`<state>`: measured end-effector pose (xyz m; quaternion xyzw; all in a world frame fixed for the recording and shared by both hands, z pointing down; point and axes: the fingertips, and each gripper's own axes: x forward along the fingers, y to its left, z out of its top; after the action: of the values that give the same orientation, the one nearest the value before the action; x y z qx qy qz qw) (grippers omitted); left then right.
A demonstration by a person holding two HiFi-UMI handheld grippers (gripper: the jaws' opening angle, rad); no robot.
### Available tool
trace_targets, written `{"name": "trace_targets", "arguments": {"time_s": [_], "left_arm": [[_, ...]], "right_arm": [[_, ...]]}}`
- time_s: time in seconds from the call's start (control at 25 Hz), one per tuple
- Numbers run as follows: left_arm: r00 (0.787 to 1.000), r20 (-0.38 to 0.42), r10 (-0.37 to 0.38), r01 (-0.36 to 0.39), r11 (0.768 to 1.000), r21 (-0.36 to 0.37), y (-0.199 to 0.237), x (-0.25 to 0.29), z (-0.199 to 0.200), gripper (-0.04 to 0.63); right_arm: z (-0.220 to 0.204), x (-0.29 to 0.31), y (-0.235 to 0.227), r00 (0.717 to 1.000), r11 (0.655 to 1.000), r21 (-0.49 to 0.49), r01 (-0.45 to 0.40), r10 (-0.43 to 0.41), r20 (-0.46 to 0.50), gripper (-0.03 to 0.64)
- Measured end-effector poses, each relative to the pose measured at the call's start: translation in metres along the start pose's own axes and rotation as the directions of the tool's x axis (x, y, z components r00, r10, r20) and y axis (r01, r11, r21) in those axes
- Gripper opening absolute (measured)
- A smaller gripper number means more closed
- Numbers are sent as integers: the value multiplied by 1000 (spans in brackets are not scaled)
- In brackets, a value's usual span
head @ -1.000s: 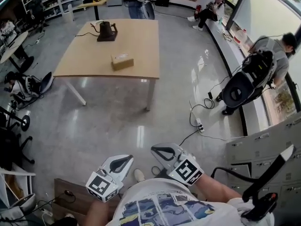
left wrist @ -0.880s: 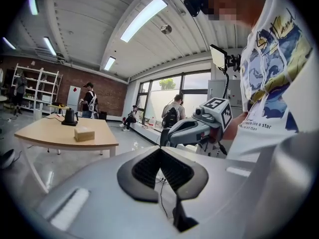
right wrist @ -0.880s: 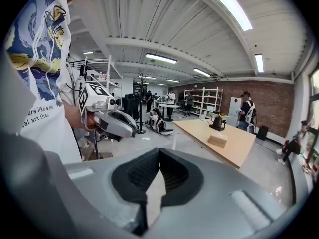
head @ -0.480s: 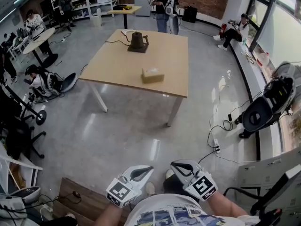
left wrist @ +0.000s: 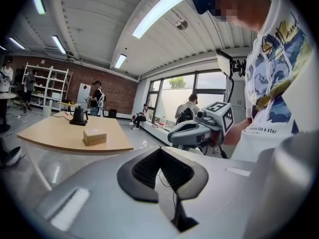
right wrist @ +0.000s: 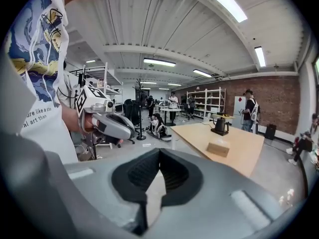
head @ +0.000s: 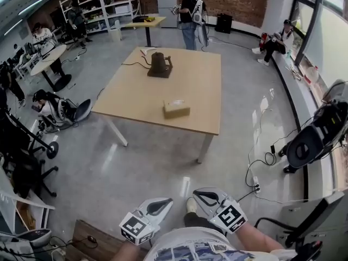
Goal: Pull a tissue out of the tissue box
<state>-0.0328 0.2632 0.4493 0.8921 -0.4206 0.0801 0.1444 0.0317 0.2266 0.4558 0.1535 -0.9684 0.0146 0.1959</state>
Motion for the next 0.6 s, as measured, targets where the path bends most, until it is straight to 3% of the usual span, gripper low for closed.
{"name": "trace_targets", "arguments": {"time_s": [0.32, 0.6], "left_arm": [[999, -7, 53, -52, 997, 65, 52, 81, 46, 5], [998, -1, 67, -66, 996, 63, 78, 128, 59, 5]], "right_arm": [[10, 20, -97, 999, 999, -12, -31, 31, 28, 3], [-3, 32, -150, 999, 999, 14, -44, 44, 17, 3]]}}
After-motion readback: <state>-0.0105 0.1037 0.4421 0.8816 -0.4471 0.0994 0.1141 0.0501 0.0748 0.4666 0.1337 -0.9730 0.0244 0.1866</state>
